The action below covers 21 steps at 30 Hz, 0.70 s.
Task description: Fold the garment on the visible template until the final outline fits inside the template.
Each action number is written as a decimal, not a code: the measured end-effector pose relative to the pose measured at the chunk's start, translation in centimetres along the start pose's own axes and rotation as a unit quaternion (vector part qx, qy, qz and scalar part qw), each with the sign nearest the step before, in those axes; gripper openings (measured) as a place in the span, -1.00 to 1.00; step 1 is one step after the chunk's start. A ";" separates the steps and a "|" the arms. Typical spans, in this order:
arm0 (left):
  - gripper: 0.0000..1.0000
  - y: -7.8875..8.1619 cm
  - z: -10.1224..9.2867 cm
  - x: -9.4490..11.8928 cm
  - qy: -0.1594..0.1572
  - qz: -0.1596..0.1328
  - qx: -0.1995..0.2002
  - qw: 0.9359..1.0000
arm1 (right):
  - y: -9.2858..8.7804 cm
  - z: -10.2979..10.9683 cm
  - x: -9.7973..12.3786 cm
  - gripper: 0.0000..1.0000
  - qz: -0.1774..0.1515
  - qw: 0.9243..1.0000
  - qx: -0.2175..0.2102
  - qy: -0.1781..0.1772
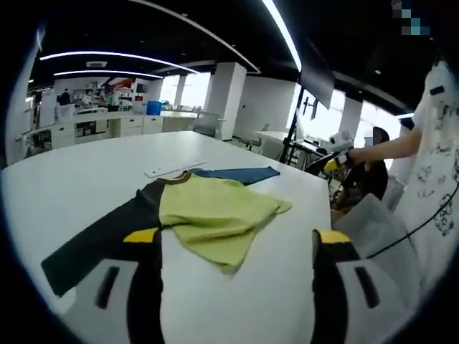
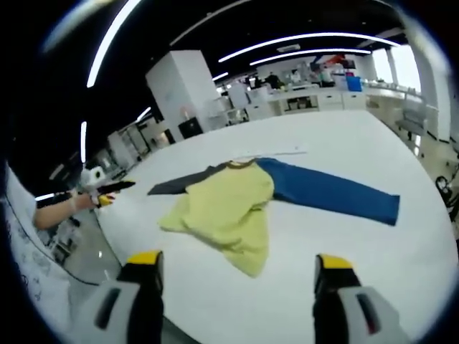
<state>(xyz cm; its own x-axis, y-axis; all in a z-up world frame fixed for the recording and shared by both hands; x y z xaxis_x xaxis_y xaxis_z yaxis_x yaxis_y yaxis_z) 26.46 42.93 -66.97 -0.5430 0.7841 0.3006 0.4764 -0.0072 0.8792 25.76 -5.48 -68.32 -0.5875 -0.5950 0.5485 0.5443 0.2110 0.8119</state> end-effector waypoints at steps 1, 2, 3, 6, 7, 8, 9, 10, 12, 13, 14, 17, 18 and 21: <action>0.67 -0.1 -0.1 0.0 0.000 0.000 -0.001 1.000 | 0.0 0.0 0.0 0.74 0.002 1.000 0.002 0.002; 0.66 -0.1 -0.1 0.1 0.000 0.000 -0.003 1.000 | 0.0 -0.1 -0.1 0.74 0.003 1.000 0.003 0.002; 0.65 -0.1 -0.2 0.1 -0.001 0.000 -0.004 1.000 | 0.0 -0.2 -0.2 0.73 0.003 1.000 0.004 0.002; 0.64 -0.1 -0.3 0.2 -0.001 -0.005 -0.003 1.000 | -0.4 -0.2 -0.6 0.73 0.007 1.000 0.001 0.004; 0.64 -0.1 -0.3 0.3 -0.001 -0.008 -0.003 1.000 | -0.5 -0.3 -0.8 0.72 0.009 1.000 0.002 0.004; 0.63 -0.2 -0.5 0.3 0.000 -0.008 -0.002 1.000 | -0.8 -0.2 -0.9 0.71 0.014 1.000 0.001 0.007; 0.63 -0.2 -0.5 0.4 0.001 -0.008 -0.002 1.000 | -1.0 -0.2 -1.1 0.67 0.017 1.000 0.000 0.006; 0.63 -0.3 -0.6 0.5 0.003 -0.008 -0.004 1.000 | -1.2 -0.3 -1.3 0.66 0.019 1.000 0.000 0.006; 0.62 -0.4 -0.7 0.6 0.005 -0.008 -0.003 1.000 | -1.7 -0.6 -1.8 0.65 0.024 1.000 -0.004 0.007; 0.62 -0.5 -0.8 0.7 0.005 -0.009 -0.003 1.000 | -1.9 -0.6 -2.0 0.64 0.026 1.000 -0.009 0.008; 0.62 -0.5 -0.8 0.7 0.006 -0.010 -0.002 1.000 | -2.0 -0.6 -2.2 0.61 0.029 0.999 -0.012 0.010; 0.61 -0.8 -1.1 0.8 0.009 -0.007 -0.002 1.000 | -2.8 -0.7 -2.9 0.56 0.041 0.999 -0.014 0.012; 0.61 -0.9 -1.1 0.8 0.010 -0.006 -0.001 1.000 | -2.9 -0.6 -3.0 0.55 0.042 0.999 -0.014 0.012; 0.60 -1.1 -1.3 1.0 0.013 -0.006 0.001 1.000 | -3.3 -0.6 -3.7 0.52 0.049 0.999 -0.019 0.014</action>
<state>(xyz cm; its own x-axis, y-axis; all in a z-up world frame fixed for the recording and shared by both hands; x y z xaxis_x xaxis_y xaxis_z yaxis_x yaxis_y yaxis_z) 24.47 42.86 -67.17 -0.5663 0.7677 0.2999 0.4716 0.0035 0.8818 26.45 -4.49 -73.16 -0.5141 -0.5948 0.6179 0.6199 0.2402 0.7470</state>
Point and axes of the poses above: the point that each gripper's makers call its tool centre point, and the gripper's own axes: x roughly backward along the fingers, z roughly to its left, y roughly out of its top, the point moved 6 cm from there along x, roughly backward along the fingers, and after that the axes turned 10 degrees about x, right-handed, at the moved point
